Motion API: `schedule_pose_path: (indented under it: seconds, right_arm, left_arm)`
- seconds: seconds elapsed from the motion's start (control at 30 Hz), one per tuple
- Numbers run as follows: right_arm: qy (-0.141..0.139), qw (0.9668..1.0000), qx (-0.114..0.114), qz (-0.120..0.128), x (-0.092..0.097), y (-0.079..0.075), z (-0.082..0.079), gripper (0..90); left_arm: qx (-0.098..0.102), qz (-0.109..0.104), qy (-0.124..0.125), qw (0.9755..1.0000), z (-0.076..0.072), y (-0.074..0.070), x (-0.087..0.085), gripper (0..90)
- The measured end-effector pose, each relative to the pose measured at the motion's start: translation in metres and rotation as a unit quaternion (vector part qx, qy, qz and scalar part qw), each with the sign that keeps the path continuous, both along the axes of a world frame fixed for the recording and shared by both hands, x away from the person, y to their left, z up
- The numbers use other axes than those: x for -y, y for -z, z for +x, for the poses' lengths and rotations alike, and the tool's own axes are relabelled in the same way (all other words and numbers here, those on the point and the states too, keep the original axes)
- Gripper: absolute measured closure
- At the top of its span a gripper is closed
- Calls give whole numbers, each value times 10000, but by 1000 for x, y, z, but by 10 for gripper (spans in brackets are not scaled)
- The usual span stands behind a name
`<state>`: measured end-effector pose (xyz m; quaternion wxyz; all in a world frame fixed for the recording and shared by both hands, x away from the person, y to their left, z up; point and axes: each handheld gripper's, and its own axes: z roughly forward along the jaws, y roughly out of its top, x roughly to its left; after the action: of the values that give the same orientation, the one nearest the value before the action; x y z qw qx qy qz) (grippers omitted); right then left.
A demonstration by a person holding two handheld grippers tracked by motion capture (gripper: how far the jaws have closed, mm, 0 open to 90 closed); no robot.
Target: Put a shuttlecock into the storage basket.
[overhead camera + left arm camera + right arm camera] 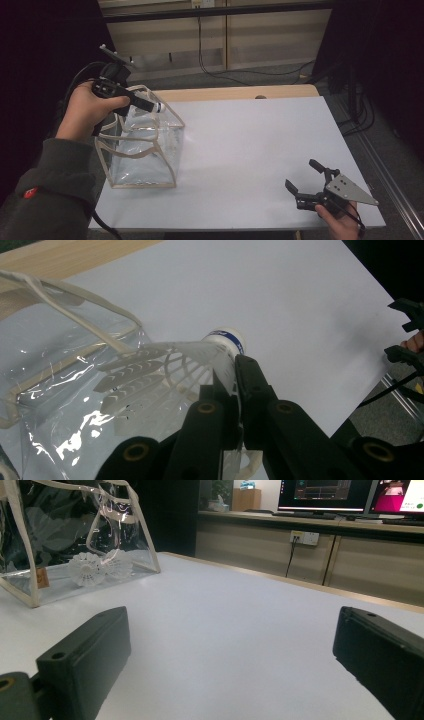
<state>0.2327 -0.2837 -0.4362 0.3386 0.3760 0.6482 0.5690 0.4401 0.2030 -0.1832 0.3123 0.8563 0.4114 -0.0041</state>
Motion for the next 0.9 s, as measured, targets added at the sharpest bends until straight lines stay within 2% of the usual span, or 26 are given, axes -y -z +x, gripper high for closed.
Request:
schedule_pose_path:
  seconds: [0.9]
  right_arm:
    - [-12, 10000, -22, -7, 0, 0, 0, 19]
  left_arm:
    - [43, 87, -121, 9999, 1, 3, -17, 886]
